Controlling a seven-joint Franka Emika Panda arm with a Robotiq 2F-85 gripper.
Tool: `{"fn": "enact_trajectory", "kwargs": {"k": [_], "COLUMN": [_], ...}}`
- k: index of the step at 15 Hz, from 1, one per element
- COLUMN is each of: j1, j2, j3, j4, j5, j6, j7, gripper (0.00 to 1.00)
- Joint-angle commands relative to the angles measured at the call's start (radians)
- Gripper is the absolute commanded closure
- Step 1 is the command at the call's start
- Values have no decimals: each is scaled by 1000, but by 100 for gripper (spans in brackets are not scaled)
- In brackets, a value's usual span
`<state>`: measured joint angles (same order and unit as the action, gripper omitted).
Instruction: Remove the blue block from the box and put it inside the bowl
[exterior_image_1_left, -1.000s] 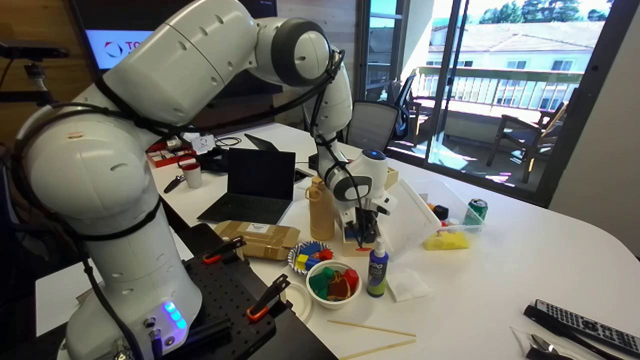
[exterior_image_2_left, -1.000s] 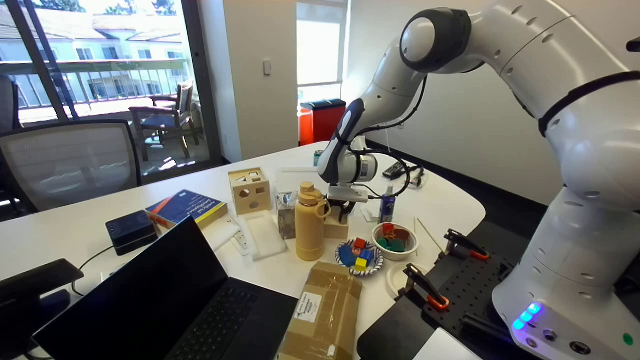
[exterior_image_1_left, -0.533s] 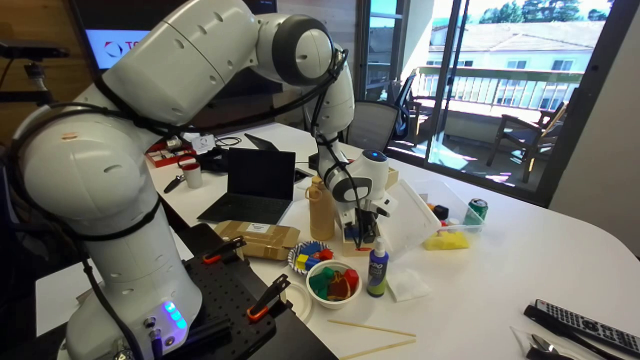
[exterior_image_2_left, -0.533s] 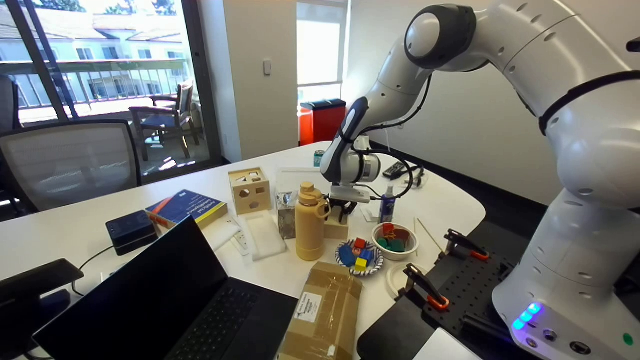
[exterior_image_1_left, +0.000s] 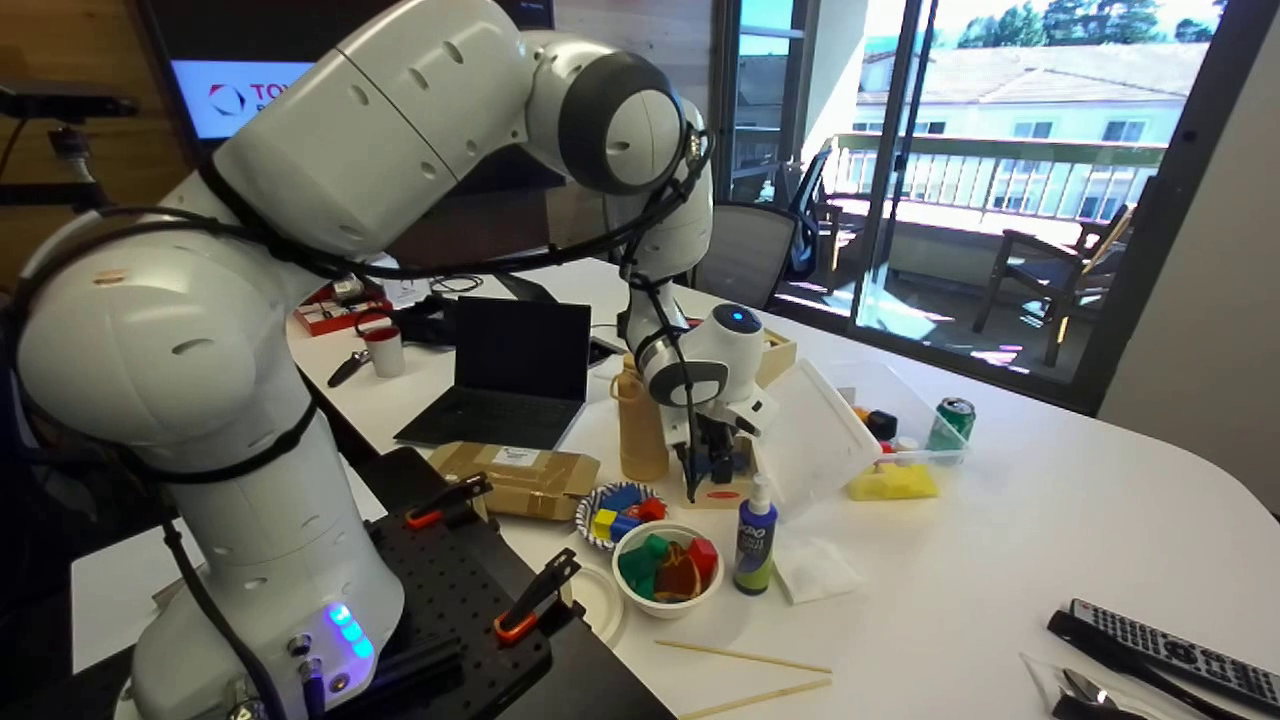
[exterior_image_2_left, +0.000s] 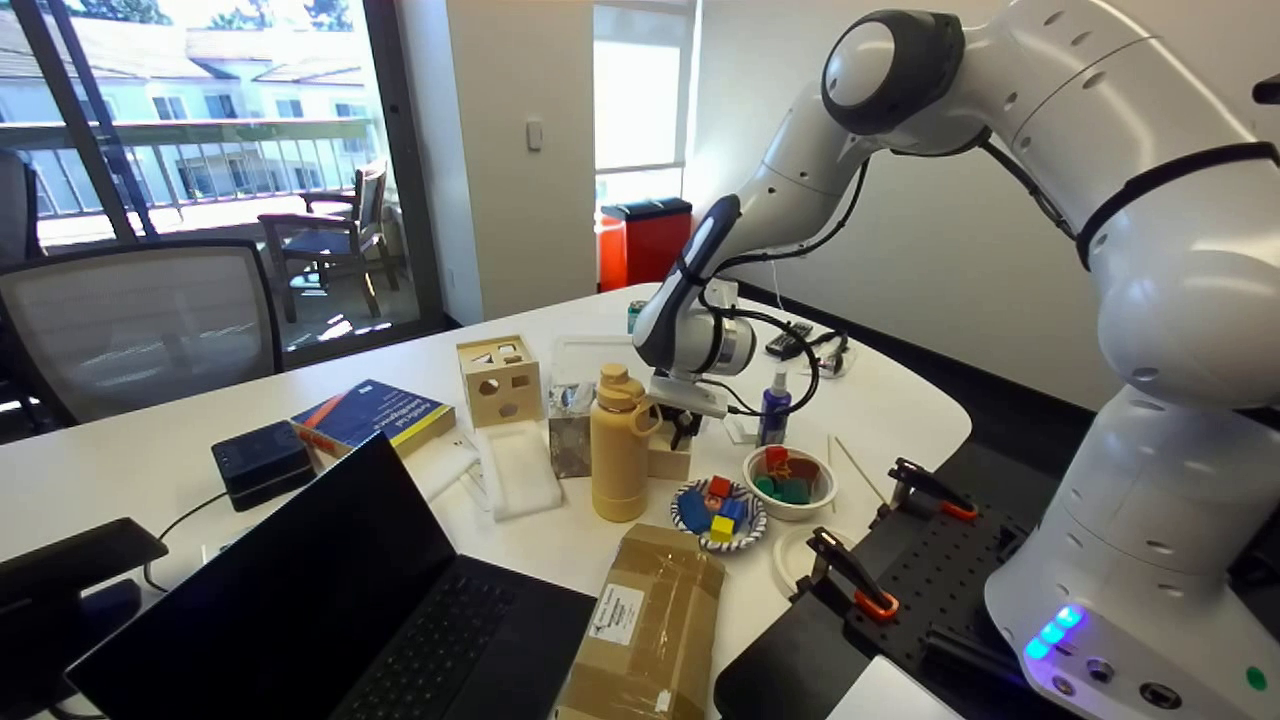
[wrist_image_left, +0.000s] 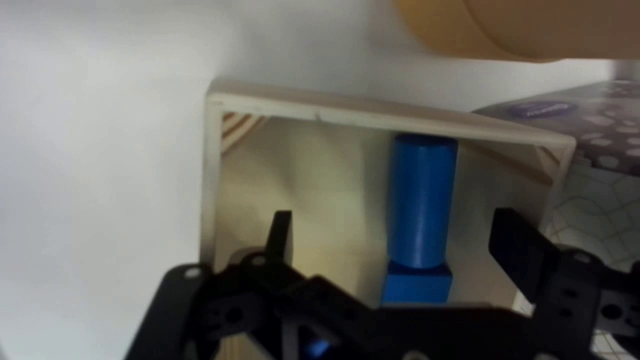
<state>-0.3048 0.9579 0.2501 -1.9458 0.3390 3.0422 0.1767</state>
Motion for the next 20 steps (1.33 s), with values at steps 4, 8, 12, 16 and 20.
{"fn": "enact_trajectory", "kwargs": {"k": [4, 8, 12, 16, 20], "j1": [-86, 13, 170, 273, 319], "j2": [57, 25, -8, 1, -19], "j3": [53, -41, -205, -307, -340], "j4": [-11, 8, 43, 97, 125], "j5": [31, 34, 12, -18, -38], "j6": [25, -51, -225, -377, -484], "j7": [-1, 70, 178, 246, 270], "gripper": [0, 12, 49, 81, 92]}}
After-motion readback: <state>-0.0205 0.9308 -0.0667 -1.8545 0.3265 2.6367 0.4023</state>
